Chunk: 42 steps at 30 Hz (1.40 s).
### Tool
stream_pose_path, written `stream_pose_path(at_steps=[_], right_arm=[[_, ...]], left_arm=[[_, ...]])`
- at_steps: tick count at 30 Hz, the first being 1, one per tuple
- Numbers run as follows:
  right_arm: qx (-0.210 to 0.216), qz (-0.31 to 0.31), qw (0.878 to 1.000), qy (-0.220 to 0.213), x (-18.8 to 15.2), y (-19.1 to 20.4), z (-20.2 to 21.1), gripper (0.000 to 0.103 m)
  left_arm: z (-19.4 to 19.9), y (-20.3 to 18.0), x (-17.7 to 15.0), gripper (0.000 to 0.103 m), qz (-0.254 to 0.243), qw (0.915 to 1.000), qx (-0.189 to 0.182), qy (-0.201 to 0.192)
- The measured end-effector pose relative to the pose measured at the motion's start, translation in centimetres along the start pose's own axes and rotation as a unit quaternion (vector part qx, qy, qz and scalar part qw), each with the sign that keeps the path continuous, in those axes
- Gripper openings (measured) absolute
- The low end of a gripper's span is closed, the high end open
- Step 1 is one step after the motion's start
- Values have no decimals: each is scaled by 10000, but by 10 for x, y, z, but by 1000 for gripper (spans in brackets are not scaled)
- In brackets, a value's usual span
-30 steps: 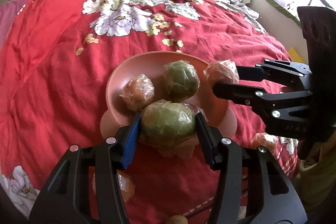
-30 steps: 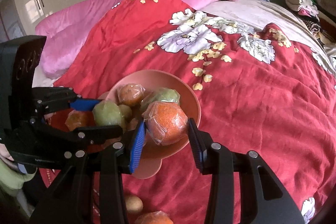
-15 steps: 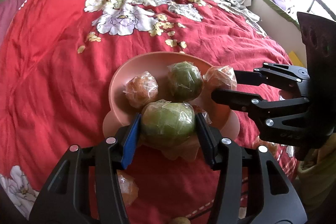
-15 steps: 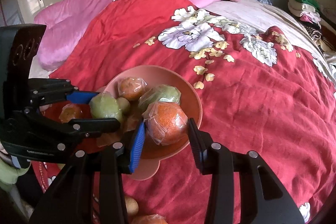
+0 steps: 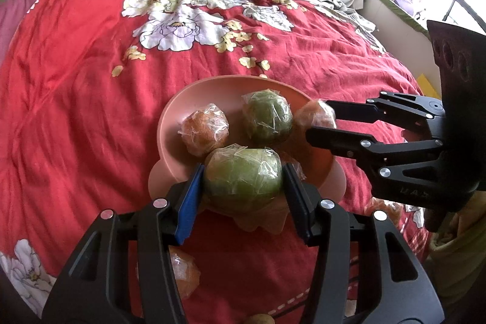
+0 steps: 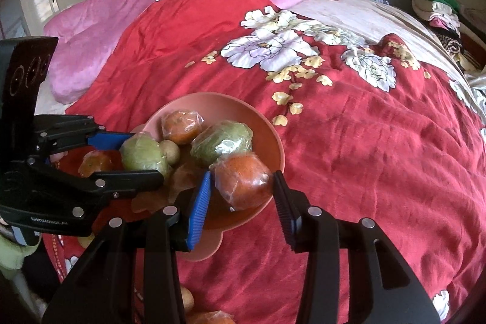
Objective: Organize fruits
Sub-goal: 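Open the right tool to drop the tangerine while the left tool releases the green fruit into the bowl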
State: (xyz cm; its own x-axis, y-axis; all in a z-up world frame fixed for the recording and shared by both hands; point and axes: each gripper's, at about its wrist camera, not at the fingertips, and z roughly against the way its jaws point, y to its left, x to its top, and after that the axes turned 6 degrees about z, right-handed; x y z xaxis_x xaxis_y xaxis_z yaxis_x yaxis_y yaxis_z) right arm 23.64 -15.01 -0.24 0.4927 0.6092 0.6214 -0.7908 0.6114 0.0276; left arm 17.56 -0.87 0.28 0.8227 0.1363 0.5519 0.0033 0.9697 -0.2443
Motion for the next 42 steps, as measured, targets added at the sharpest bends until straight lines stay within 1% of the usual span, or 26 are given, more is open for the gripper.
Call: stream_pose_path(at_steps=[4, 10, 12, 16, 19, 22, 30, 35, 42], right_arm=[[61, -31, 9999, -74, 0, -1, 3, 41], [69, -107, 9997, -186, 1, -5, 11, 47], [101, -204, 9995, -233, 1, -8, 14, 51], [94, -314, 9990, -319, 0, -12, 21, 53], [109, -364, 9986, -376, 0, -15, 25, 55], [109, -411, 9982, -422, -1, -17, 28, 58], [98, -449, 9977, -500, -2, -19, 34, 67], [139, -502, 9971, -560, -2, -21, 39, 70], [139, -525, 9968, -595, -4, -21, 42, 77]], left_arm=[[0, 1, 0, 44, -1, 10000, 8, 5], [1, 0, 0, 44, 21, 10000, -7, -16], [2, -1, 0, 44, 19, 10000, -3, -32], [4, -2, 0, 45, 30, 10000, 0, -55], [5, -3, 0, 48, 33, 10000, 7, -76], [7, -4, 1, 49, 34, 9999, 23, -99], [14, -4, 1, 56, 72, 9998, 75, -167], [18, -3, 2, 58, 89, 9997, 109, -192], [23, -1, 2, 69, 159, 9995, 134, -228]])
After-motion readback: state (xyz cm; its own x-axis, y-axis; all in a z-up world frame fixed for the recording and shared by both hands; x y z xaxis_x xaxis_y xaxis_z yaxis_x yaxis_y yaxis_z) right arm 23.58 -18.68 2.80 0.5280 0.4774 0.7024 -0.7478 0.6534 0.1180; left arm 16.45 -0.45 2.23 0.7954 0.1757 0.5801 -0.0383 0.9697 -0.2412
